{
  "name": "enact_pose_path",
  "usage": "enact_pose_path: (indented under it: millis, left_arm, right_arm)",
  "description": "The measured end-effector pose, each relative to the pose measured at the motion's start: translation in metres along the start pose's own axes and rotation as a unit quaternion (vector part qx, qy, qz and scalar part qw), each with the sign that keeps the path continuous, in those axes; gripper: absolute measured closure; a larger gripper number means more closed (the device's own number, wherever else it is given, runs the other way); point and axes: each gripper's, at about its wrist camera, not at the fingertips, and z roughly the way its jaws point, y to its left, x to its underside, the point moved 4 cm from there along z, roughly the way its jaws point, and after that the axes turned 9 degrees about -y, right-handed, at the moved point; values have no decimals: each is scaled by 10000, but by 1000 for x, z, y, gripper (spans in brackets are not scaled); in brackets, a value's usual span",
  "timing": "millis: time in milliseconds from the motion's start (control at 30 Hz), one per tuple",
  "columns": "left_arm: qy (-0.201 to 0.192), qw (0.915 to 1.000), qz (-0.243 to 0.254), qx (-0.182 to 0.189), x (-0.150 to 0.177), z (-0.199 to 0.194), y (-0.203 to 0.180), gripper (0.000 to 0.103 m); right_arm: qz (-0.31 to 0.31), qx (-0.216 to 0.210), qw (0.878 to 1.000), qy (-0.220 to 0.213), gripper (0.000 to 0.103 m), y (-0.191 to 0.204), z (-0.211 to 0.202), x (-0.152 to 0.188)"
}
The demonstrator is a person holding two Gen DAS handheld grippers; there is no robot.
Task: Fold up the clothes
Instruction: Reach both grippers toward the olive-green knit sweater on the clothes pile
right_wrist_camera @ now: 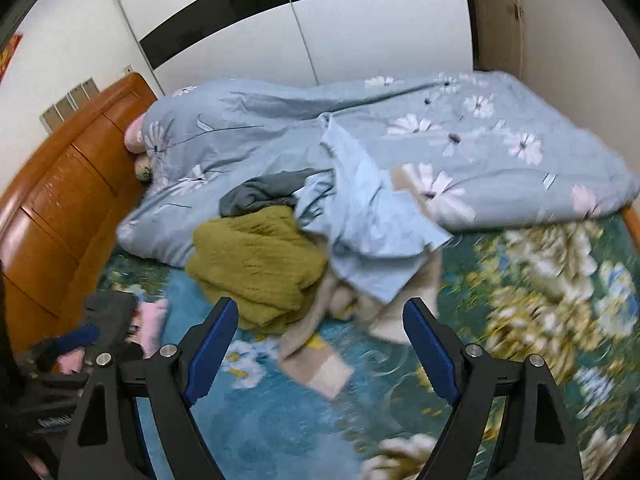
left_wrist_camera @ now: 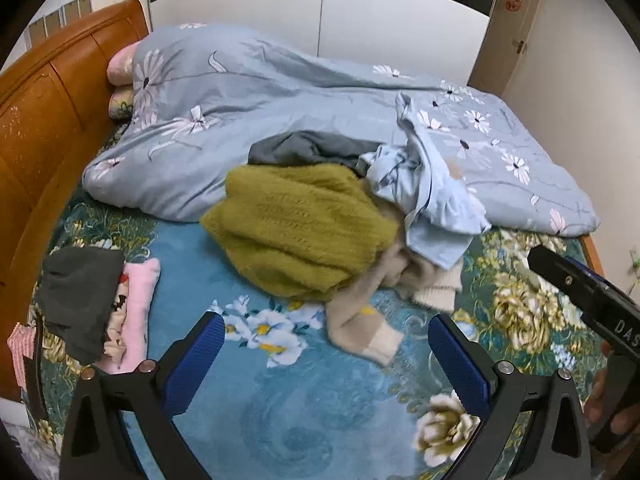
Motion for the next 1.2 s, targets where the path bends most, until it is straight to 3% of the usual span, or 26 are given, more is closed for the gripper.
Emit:
enact_pose_path:
  millis: [67,167,300,500,600,833,1200]
  left_arm:
    - [23,10000,-68,27,2,2,-3,0]
    - [199,9998,-99,-9,-5,10,-13,0]
    - [-24,9993,-268,267,-7,14,-28,0]
    - [116,9990,-420,104,-15,29,-41,0]
    - [271,9985,-480,38,-16,41,-41,0]
    - [184,9992,-324,-127,-23,57,-42,0]
    - [516,9983,-238,-122,-20,95,-37,0]
  right_arm:
    - [-213,185,9995,-164,18,-6,-7,-4]
    - [59,73,9999,-55,18,-34,-4,-17]
    - [206,-24,9994,-291,18,-38,-3,-22]
    - [539,-220,9982,-131,18,-44,9,-27]
    - [418,-249,9988,-72,18,-42,17,-28]
    - [350,-268,9987,236,18,-44,47,-25]
    - [301,-326,9964,721,18,-37,91,-11]
